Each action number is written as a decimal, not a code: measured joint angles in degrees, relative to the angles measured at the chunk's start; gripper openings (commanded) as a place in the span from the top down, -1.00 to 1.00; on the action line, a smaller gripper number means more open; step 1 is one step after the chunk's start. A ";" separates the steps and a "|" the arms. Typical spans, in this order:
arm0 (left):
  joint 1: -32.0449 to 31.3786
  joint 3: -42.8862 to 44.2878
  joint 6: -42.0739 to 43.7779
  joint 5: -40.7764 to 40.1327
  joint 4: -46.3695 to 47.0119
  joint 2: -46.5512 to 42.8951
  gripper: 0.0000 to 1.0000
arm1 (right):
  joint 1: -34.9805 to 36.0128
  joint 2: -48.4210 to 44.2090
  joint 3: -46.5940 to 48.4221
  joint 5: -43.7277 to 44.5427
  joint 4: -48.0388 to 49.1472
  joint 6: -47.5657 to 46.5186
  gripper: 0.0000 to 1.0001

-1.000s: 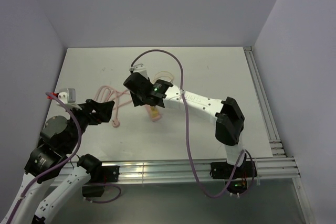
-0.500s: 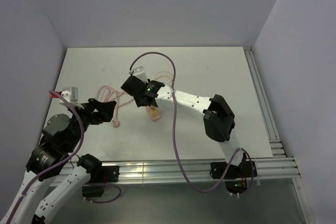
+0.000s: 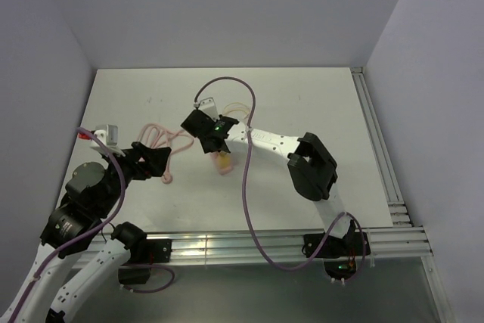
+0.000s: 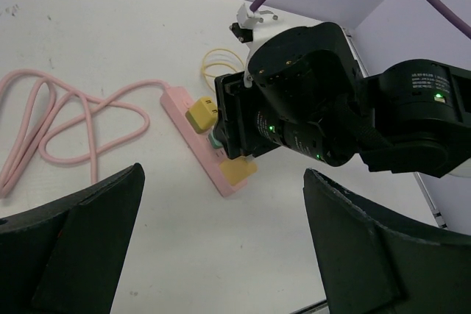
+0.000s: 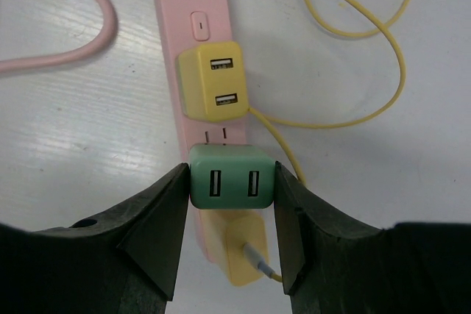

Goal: Insert the plug

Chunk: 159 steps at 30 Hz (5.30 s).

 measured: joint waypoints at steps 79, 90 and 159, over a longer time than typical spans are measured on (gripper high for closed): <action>4.66 -26.73 -25.40 16.74 40.30 45.00 0.99 | -3.72 -7.02 -17.62 -11.02 24.17 -6.51 1.00; 4.87 -26.73 -25.73 20.20 49.86 54.86 0.99 | -3.10 -7.04 -17.59 -10.78 24.20 -6.47 1.00; 6.58 -25.38 -25.81 25.44 56.61 62.03 0.99 | -0.96 -1.07 -11.80 -6.08 21.00 -3.23 1.00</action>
